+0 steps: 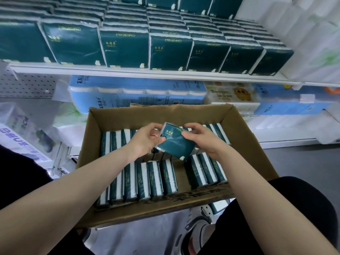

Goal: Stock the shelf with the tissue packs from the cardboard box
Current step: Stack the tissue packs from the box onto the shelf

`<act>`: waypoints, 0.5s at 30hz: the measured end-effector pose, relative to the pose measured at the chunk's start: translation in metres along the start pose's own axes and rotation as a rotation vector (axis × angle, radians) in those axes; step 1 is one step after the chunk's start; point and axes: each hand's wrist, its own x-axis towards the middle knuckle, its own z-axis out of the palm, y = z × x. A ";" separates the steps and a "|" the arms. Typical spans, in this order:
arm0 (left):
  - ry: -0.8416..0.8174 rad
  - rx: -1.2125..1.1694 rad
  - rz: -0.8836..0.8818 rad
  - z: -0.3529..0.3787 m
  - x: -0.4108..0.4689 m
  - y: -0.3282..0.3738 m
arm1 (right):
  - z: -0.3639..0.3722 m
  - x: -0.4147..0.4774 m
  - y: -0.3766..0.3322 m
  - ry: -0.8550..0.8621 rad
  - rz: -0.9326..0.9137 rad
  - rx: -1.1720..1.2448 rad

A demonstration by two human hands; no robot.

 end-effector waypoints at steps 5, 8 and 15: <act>0.078 -0.034 -0.003 -0.008 0.004 0.012 | -0.008 0.002 -0.003 0.071 -0.006 0.141; 0.099 -0.036 0.032 -0.010 0.006 0.029 | -0.016 -0.001 -0.012 0.124 -0.065 0.204; 0.111 0.023 0.265 0.000 0.022 0.109 | -0.068 -0.009 -0.055 0.307 -0.280 0.253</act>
